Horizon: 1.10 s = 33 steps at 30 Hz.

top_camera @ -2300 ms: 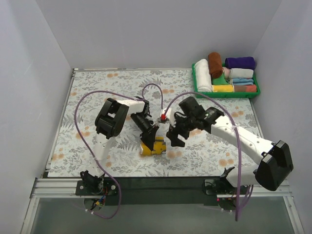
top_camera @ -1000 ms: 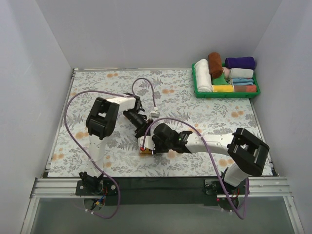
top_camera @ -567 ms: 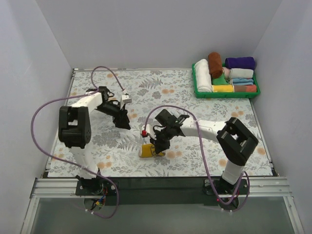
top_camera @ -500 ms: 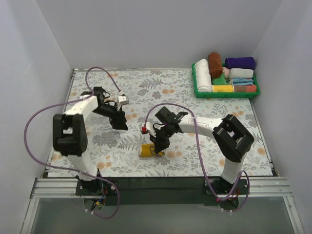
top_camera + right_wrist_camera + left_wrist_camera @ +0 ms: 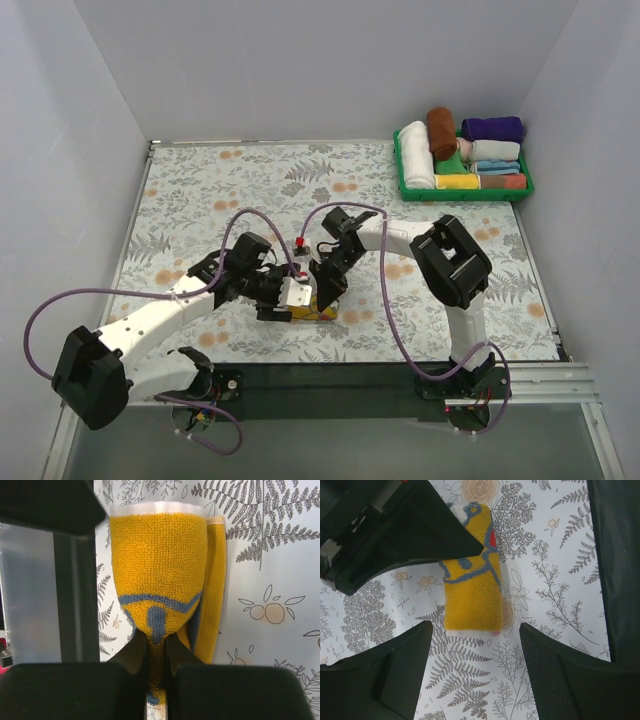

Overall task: Roll the towels
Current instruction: Roll the towel

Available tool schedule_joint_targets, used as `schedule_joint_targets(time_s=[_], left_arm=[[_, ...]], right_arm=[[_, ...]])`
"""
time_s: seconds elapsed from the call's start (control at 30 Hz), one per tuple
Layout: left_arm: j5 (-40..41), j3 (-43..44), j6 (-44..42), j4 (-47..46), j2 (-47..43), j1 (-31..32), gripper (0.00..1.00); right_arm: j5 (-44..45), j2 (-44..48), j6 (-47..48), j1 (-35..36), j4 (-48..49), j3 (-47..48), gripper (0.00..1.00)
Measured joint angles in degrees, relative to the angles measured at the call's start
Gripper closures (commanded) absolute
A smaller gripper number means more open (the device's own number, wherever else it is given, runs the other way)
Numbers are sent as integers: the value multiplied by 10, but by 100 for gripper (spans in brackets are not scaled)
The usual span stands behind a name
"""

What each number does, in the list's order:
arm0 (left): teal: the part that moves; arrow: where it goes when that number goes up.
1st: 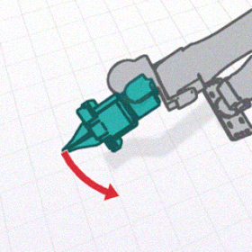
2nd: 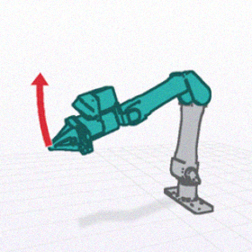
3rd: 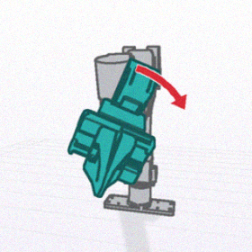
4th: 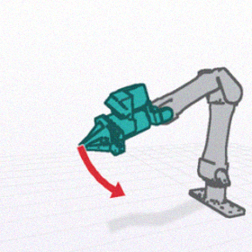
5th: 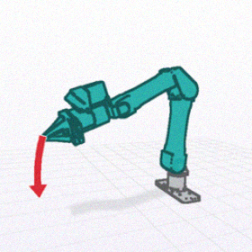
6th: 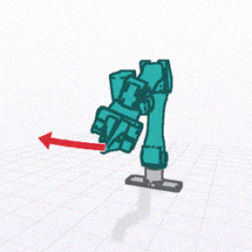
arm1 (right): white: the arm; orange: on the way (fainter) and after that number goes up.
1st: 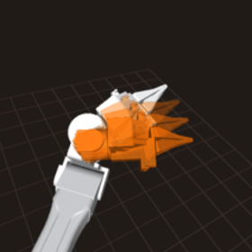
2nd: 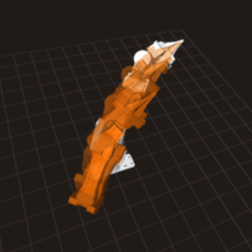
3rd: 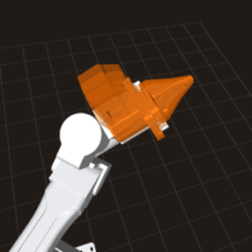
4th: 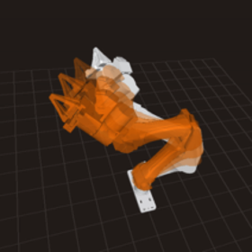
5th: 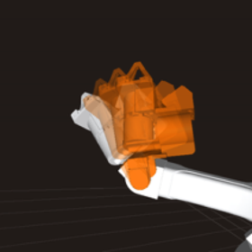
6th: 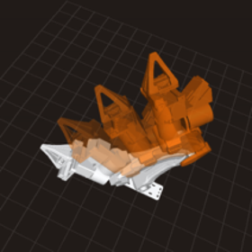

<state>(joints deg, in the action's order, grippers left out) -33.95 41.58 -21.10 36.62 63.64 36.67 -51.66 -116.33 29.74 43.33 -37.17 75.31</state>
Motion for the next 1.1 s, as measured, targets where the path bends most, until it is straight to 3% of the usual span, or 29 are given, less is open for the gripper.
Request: schedule_joint_targets(time_s=[0.23,0.33,0.43,0.47,0.57,0.67,0.93,1.1], left_arm=[[54,-10,14,-76,65,55,39],[80,-24,30,-112,92,70,50],[96,-34,42,-131,119,79,73],[99,-36,45,-136,125,81,81],[98,-35,46,-139,128,82,85],[85,-23,46,-129,142,82,89],[7,70,32,-39,236,56,93],[-77,150,14,44,329,21,95]], right_arm=[[-15,-13,0,-3,-21,11,99],[-16,-16,0,-3,-24,13,99],[-19,-18,-1,-5,-27,15,99],[-19,-18,-2,-6,-28,15,87],[-17,-17,-12,-12,-32,15,56],[1,-2,-14,-24,-32,6,48],[107,184,-23,-143,-24,-58,48],[169,344,-48,-141,20,-94,49]])
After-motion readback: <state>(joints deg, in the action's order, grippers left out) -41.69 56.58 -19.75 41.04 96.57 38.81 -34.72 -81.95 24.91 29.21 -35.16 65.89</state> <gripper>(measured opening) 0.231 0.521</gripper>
